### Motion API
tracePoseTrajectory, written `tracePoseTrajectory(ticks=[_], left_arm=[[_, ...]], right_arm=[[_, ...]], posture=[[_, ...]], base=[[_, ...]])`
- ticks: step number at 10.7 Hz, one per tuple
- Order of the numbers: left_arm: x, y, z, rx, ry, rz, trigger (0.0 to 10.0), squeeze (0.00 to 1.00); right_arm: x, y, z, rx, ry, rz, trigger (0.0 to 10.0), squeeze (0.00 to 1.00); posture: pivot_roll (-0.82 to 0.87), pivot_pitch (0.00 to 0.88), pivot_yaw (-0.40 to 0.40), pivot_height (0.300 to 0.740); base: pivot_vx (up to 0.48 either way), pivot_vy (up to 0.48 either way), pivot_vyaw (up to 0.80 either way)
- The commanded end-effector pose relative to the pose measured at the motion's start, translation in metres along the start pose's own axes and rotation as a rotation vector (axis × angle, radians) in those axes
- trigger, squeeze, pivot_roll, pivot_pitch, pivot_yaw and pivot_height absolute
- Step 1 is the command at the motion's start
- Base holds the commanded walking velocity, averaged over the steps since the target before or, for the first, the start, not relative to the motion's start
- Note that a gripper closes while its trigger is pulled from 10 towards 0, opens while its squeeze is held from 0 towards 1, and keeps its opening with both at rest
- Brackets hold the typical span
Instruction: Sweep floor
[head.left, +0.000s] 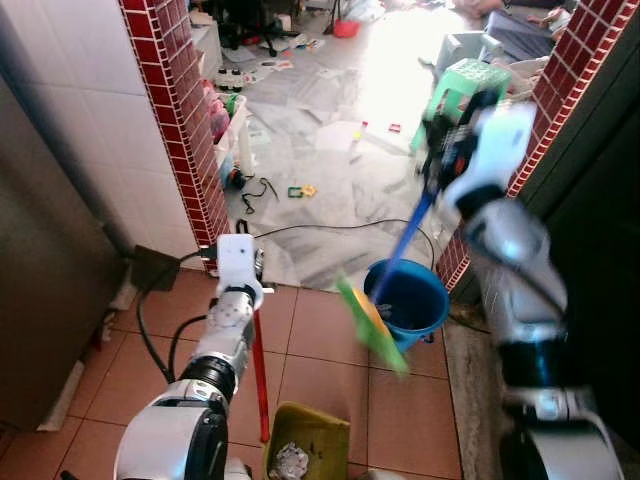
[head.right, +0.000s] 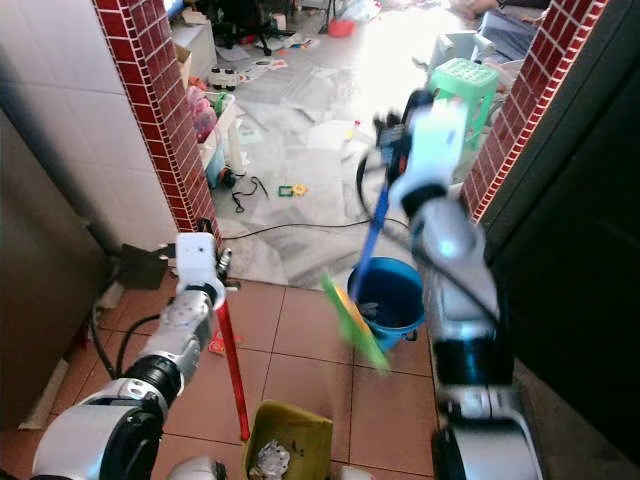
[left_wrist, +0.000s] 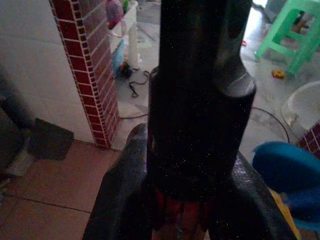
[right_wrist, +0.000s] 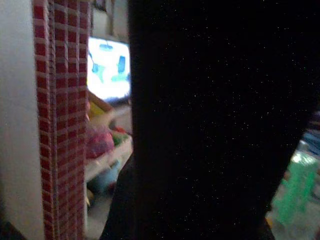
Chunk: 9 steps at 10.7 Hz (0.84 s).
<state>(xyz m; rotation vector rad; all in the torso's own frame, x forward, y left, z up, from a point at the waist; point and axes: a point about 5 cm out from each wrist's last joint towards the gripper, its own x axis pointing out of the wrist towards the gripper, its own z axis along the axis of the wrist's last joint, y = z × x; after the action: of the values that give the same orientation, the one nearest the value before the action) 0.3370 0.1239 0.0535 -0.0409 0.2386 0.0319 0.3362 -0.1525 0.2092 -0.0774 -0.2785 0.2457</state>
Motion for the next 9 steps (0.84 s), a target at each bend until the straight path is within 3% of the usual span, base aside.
tracePoseTrajectory(ticks=[1, 3, 5, 7, 9], left_arm=[[0.005, 0.008, 0.029, -0.053, -0.127, 0.031, 10.0, 0.00], [-0.006, 0.034, 0.070, -0.075, -0.298, 0.067, 10.0, 0.00], [-0.014, 0.041, 0.087, -0.086, -0.350, 0.068, 10.0, 0.00], [-0.022, 0.044, 0.096, -0.106, -0.381, 0.078, 10.0, 0.00], [-0.040, 0.052, 0.129, -0.182, -0.488, 0.079, 10.0, 0.00]], right_arm=[[-0.006, 0.000, -0.008, -0.046, 0.019, -0.019, 10.0, 0.00], [-0.027, 0.010, -0.054, -0.104, 0.159, -0.049, 10.0, 0.00], [-0.032, 0.008, -0.069, -0.131, 0.212, -0.077, 10.0, 0.00], [-0.037, -0.005, -0.082, -0.146, 0.266, -0.146, 10.0, 0.00], [-0.054, -0.024, -0.108, -0.140, 0.364, -0.280, 10.0, 0.00]], posture=[[-0.15, 0.000, -0.042, 0.740], [-0.10, 0.000, -0.045, 0.740], [-0.08, 0.000, -0.037, 0.740], [-0.06, 0.000, -0.017, 0.740], [-0.07, 0.000, 0.001, 0.740]], base=[[0.000, 0.000, 0.00], [0.000, 0.000, 0.00], [0.000, 0.000, 0.00], [0.000, 0.000, 0.00], [0.000, 0.000, 0.00]])
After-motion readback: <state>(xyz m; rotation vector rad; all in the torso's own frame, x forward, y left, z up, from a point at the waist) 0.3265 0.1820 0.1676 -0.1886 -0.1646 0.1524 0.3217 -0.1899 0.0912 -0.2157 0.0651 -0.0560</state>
